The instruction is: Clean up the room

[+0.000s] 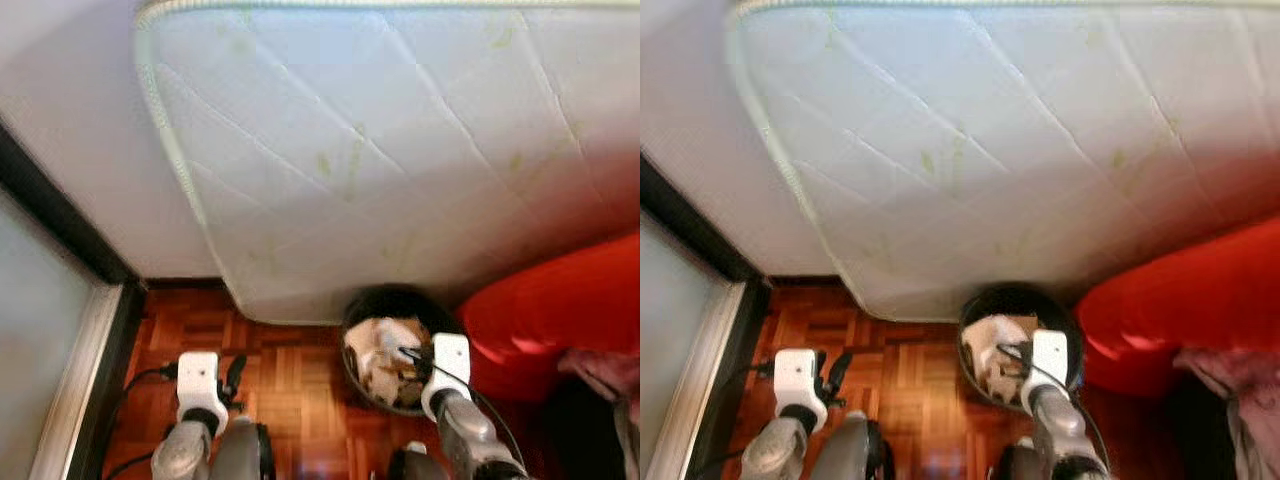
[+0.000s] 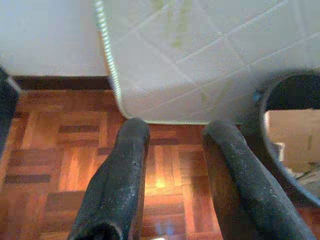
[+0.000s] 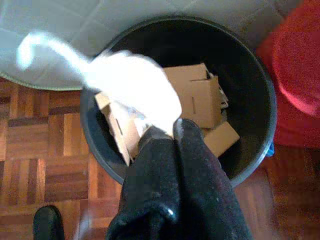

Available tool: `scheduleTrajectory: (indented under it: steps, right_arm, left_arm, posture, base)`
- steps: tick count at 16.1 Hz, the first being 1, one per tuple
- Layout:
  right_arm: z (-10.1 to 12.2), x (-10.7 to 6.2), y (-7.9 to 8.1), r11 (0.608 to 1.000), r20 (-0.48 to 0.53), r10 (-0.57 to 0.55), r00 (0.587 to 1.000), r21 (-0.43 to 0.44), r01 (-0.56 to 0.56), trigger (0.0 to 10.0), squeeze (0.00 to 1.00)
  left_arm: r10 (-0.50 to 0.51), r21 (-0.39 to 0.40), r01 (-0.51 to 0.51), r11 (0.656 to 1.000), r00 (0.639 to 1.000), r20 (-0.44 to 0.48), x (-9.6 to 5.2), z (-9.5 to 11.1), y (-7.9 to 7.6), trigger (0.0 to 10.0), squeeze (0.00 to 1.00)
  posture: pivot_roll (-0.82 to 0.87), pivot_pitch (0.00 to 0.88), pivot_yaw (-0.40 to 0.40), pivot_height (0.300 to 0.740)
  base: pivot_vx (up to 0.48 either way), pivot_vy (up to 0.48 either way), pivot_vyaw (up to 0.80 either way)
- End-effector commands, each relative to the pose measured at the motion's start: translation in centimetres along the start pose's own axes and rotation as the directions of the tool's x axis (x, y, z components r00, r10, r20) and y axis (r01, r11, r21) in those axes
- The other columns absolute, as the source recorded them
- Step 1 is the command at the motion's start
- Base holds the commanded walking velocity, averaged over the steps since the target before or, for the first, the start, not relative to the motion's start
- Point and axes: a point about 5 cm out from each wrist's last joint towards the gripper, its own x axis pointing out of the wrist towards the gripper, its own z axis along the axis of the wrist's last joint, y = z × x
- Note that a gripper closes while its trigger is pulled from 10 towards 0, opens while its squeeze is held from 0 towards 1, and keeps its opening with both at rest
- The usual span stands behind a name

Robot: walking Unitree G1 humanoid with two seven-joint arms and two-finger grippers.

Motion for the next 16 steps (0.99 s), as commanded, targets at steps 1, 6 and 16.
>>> scheduleTrajectory:
  steps: [1,6,16]
  right_arm:
    - [-1.23,-0.36,-0.49,0.999,-0.036,-0.015,0.999,0.031,0.016,10.0,0.0]
    - [-0.99,-0.3,-0.48,1.0,-0.027,-0.008,1.0,0.027,0.009,10.0,0.0]
    - [-0.6,-0.17,-0.21,1.0,-0.017,0.005,1.0,0.022,-0.005,10.0,0.0]
  left_arm:
    - [-0.007,-0.01,0.006,1.0,0.999,-0.048,-0.58,-1.12,-0.22,10.0,0.0]
    - [-0.011,-0.012,0.01,1.0,0.999,-0.053,-0.55,-1.14,-0.35,10.0,0.0]
    - [-0.012,-0.017,0.011,1.0,0.999,-0.051,-0.49,-1.07,-0.37,10.0,0.0]
  posture:
    - [0.08,0.36,-0.029,0.642]
    - [0.08,0.358,-0.03,0.642]
    - [0.08,0.353,-0.031,0.642]
  base:
    - [0.0,0.0,0.0]
    - [0.0,0.0,0.0]
    - [0.0,0.0,0.0]
